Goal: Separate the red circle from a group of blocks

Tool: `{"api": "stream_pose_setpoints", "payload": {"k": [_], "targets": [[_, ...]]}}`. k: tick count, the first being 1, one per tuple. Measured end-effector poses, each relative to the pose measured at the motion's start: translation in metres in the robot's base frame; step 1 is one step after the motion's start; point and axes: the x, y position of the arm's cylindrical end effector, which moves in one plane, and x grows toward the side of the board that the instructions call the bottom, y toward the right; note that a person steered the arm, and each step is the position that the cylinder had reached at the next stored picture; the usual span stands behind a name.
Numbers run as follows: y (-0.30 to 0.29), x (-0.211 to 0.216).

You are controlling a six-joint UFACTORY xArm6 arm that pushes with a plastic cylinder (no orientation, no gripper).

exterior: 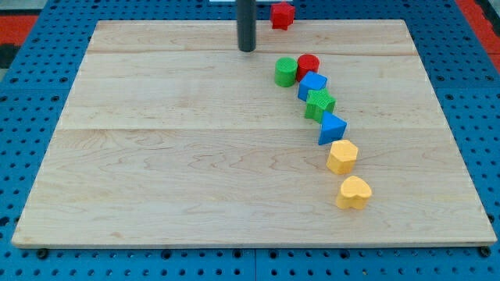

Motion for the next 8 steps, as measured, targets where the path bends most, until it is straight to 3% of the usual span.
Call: {"api": "stream_pose_setpoints", "payload": {"k": [1,2,3,5,7,8], "targets": [[0.096,-0.009],[0.172,-0.047],[0.175,-0.065],[0.100,0.023],[0.038,0.052],[0.038,0.121]]}}
